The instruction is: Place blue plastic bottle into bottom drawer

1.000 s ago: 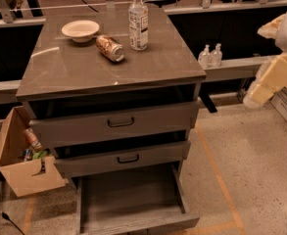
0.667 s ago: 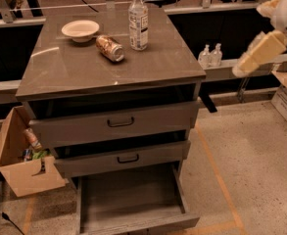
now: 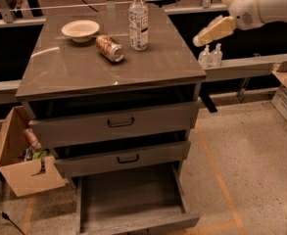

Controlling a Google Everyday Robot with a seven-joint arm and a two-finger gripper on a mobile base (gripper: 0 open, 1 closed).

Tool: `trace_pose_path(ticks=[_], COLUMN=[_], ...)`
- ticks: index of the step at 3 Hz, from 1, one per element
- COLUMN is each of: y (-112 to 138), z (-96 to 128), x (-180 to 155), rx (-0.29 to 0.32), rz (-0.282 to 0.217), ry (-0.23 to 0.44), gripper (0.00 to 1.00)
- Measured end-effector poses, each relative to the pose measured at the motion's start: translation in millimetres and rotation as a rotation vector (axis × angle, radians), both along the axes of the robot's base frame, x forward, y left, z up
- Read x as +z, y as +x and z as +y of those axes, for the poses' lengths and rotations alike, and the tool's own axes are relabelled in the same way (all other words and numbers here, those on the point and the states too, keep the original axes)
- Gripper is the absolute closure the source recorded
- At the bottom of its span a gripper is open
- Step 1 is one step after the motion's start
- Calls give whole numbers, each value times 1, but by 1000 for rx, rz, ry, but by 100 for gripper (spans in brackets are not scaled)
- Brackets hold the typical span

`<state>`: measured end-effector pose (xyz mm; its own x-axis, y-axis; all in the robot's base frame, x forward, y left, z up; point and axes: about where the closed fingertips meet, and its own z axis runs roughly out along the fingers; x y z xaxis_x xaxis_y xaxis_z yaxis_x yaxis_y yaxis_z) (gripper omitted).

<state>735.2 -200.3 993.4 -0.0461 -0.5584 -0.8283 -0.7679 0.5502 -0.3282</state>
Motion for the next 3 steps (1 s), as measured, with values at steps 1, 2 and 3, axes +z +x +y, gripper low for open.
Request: trace_pose_path(ticks=[1, 2, 3], y=[49, 73, 77], z=[28, 61, 61], x=[-21, -27, -24], rx=[19, 8, -25], rz=[22, 91, 121], ry=[103, 87, 92], gripper=[0, 0, 0])
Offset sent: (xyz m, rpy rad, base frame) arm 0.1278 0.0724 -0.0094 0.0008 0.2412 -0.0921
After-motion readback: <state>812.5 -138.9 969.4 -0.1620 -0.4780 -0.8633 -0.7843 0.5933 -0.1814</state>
